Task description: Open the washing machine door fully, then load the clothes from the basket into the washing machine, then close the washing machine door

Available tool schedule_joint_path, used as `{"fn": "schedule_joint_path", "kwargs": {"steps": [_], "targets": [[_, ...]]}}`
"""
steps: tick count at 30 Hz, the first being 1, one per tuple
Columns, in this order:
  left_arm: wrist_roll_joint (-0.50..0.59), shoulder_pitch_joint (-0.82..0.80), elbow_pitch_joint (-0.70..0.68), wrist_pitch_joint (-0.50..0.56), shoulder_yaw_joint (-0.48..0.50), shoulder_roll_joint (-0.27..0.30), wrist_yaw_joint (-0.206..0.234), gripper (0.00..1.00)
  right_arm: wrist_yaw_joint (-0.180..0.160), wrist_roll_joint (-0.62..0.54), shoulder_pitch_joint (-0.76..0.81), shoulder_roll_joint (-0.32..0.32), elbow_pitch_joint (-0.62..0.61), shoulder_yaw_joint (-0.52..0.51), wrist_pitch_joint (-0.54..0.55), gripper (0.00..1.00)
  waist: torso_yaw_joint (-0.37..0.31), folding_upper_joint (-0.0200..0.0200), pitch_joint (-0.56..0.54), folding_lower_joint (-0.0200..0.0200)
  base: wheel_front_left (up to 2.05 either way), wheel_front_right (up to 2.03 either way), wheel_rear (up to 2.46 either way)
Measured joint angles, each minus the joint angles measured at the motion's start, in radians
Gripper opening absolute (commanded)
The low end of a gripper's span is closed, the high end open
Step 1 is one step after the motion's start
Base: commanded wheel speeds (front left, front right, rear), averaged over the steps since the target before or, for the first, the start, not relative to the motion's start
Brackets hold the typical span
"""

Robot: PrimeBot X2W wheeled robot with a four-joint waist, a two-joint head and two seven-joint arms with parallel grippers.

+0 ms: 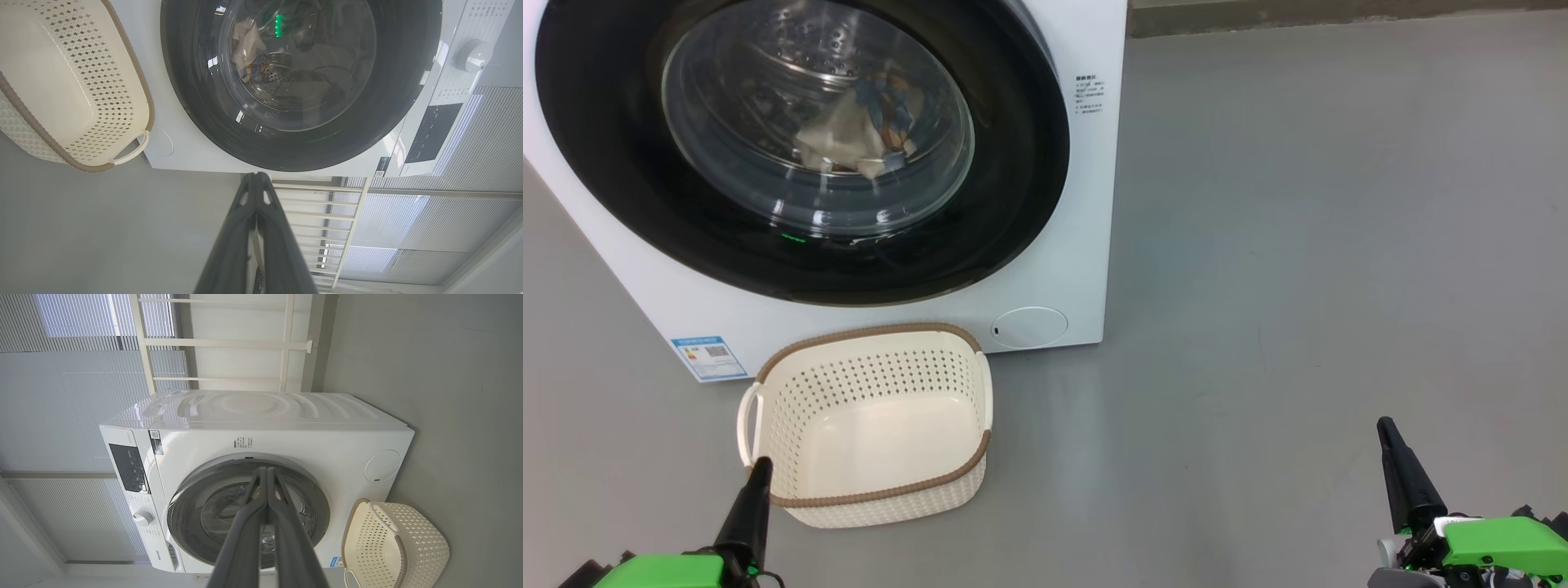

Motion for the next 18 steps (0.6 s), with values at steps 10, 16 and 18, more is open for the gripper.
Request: {"fn": "schedule_joint_path", "kwargs": {"steps": [10, 16, 18], "targets": [[0.0, 0.0, 0.0, 0.0, 0.0, 0.0, -0.003, 0.0, 0.0, 0.0, 0.0, 0.0, 0.0, 0.0, 0.0, 0.0, 0.0, 0.0, 0.0, 0.0, 0.0, 0.0, 0.0], [0.0, 0.0, 0.0, 0.0, 0.0, 0.0, -0.003, 0.0, 0.0, 0.0, 0.0, 0.0, 0.0, 0.0, 0.0, 0.0, 0.0, 0.0, 0.0, 0.0001, 0.0, 0.0, 0.0], [0.0, 0.0, 0.0, 0.0, 0.0, 0.0, -0.003, 0.0, 0.0, 0.0, 0.0, 0.0, 0.0, 0.0, 0.0, 0.0, 0.0, 0.0, 0.0, 0.0, 0.0, 0.0, 0.0]]}}
